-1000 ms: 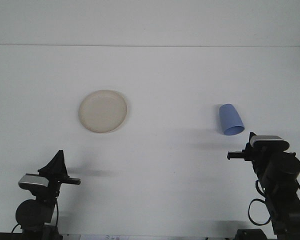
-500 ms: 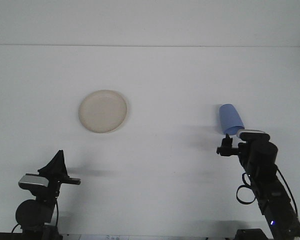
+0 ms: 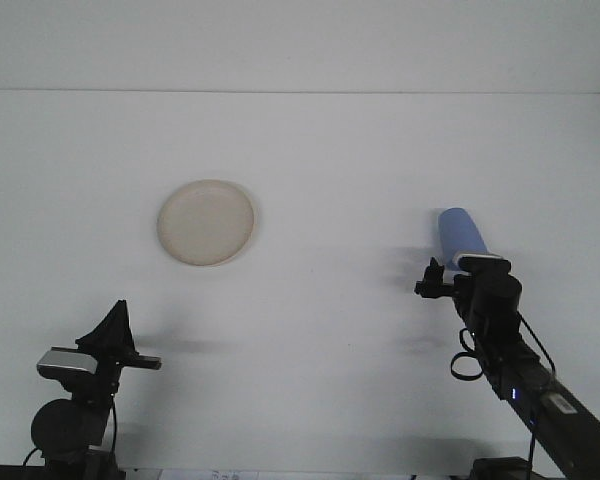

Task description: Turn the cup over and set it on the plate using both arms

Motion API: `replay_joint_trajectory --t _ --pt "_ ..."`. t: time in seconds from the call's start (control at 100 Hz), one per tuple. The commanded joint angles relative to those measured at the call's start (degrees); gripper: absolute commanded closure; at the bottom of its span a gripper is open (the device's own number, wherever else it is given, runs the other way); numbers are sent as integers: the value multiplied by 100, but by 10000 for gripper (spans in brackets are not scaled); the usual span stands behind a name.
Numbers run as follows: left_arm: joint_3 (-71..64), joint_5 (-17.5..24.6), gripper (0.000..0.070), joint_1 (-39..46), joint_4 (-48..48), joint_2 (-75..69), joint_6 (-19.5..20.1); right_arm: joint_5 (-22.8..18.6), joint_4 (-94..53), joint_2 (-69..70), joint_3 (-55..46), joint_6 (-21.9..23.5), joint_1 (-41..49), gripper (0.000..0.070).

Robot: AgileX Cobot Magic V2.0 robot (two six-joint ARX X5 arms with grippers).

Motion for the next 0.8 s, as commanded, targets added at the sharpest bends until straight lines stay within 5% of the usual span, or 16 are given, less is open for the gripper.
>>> replay_joint_trajectory --t 0.0,0.19,0.28,0.32,0.45,0.79 --pt "-111 26 688 4 72 -7 -15 -15 374 345 28 98 13 188" --pt "-111 26 688 4 70 -7 -15 -96 1202 1257 227 81 -7 190" --pt "-111 26 688 4 70 -7 -15 -164 1346 1585 411 52 -20 243" --pt "-111 26 688 4 70 -7 -15 -162 1375 1707 487 52 -20 309" --pt "-111 26 688 4 70 -7 -15 -166 1462 1895 616 -33 -20 700" --pt "-111 26 688 4 70 -7 -15 -597 166 743 837 -396 315 700"
